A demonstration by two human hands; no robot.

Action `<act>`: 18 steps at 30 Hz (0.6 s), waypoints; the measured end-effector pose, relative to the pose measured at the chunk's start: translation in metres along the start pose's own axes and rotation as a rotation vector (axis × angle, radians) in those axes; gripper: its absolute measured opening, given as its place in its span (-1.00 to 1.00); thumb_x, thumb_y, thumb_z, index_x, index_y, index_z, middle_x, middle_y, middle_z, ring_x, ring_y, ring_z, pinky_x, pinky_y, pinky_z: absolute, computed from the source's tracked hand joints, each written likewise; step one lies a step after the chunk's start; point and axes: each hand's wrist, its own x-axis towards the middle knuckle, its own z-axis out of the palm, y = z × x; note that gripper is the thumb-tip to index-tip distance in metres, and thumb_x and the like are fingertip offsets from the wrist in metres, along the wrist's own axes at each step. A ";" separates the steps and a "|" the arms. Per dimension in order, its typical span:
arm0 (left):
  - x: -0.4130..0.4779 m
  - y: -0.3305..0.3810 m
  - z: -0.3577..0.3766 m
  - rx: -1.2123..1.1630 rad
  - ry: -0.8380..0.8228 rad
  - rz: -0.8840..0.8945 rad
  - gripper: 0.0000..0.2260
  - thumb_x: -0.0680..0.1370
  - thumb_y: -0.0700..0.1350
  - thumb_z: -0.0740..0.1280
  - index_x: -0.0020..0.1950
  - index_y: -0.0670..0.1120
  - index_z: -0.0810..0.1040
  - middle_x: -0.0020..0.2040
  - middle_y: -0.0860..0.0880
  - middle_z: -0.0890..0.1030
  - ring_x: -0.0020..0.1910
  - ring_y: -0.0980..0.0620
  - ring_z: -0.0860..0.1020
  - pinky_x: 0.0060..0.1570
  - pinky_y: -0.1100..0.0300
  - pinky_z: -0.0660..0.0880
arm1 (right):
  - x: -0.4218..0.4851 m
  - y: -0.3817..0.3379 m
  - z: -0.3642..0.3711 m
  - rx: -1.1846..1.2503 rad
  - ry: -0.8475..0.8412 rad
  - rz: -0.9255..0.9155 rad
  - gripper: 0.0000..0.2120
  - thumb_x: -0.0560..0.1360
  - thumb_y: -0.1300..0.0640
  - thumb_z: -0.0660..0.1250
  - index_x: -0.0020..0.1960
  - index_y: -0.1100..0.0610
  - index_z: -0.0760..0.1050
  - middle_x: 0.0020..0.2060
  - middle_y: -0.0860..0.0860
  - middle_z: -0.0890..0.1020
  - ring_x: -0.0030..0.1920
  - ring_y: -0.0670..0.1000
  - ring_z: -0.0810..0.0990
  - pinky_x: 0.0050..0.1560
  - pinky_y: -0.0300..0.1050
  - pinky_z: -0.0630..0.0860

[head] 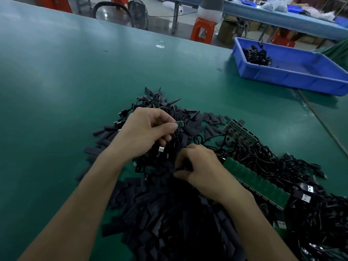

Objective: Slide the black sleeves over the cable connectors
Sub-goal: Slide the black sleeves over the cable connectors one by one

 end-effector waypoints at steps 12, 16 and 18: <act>-0.003 0.000 0.008 0.133 0.026 0.012 -0.91 0.56 -0.05 0.45 -0.12 0.00 0.60 -0.35 0.02 0.67 -0.45 0.09 0.61 -0.42 0.34 0.48 | -0.010 -0.001 0.001 0.075 0.052 0.134 -0.79 0.66 0.03 0.24 0.26 0.00 0.52 0.05 -0.04 0.64 -0.01 -0.01 0.60 0.02 0.03 0.59; -0.002 0.001 0.006 0.154 0.029 0.035 -0.93 0.58 -0.10 0.42 -0.10 0.03 0.63 -0.30 0.07 0.68 -0.40 0.14 0.61 -0.37 0.37 0.48 | -0.011 0.003 0.000 0.177 0.151 0.147 -0.81 0.59 0.08 0.39 0.20 0.00 0.60 0.01 -0.13 0.64 -0.02 -0.15 0.59 0.01 -0.36 0.51; -0.002 0.000 0.006 0.182 0.008 0.028 -0.90 0.60 -0.16 0.39 -0.05 0.03 0.64 -0.26 0.08 0.69 -0.34 0.17 0.63 -0.31 0.38 0.51 | -0.011 0.005 -0.004 0.204 0.244 0.135 -0.81 0.53 0.11 0.46 0.14 0.00 0.63 -0.09 -0.23 0.61 -0.09 -0.29 0.56 -0.06 -0.52 0.43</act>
